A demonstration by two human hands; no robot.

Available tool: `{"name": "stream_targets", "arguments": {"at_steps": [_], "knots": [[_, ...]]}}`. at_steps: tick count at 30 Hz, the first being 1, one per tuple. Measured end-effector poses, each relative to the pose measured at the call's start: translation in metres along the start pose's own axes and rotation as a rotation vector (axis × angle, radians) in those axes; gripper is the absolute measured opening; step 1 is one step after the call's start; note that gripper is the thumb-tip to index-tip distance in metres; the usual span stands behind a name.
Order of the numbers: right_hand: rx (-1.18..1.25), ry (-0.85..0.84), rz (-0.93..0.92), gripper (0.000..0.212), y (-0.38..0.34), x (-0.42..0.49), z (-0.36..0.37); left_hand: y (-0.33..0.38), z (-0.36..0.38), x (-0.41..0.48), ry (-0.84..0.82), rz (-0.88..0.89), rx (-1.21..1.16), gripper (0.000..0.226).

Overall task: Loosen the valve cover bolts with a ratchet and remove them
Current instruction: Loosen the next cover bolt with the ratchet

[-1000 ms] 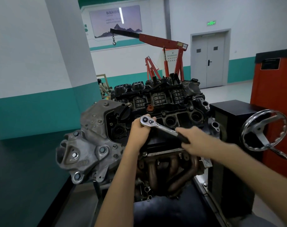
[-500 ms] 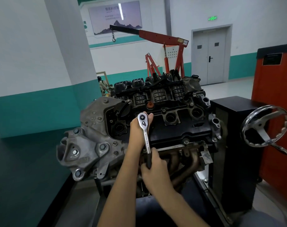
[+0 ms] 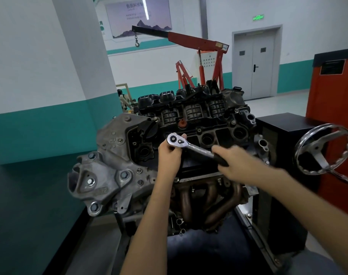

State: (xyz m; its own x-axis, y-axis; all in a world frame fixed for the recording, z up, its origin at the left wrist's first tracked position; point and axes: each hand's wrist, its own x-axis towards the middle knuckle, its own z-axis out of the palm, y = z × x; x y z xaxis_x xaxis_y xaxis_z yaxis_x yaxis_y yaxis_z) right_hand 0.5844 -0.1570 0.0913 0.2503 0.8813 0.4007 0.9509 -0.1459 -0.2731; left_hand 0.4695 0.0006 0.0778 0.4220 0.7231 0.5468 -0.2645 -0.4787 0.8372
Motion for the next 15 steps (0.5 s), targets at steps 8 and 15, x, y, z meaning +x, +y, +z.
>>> {"name": "stream_targets", "arguments": {"at_steps": [8,15], "knots": [[0.736,0.202,0.268,0.024,-0.102,-0.021,0.111,0.007,0.002,0.004,0.033,0.015,0.113,0.04],[-0.061,-0.063,-0.008,0.039,0.011,0.001,-0.006,0.011,-0.002,0.012,-0.123,0.001,0.154,0.044]]}}
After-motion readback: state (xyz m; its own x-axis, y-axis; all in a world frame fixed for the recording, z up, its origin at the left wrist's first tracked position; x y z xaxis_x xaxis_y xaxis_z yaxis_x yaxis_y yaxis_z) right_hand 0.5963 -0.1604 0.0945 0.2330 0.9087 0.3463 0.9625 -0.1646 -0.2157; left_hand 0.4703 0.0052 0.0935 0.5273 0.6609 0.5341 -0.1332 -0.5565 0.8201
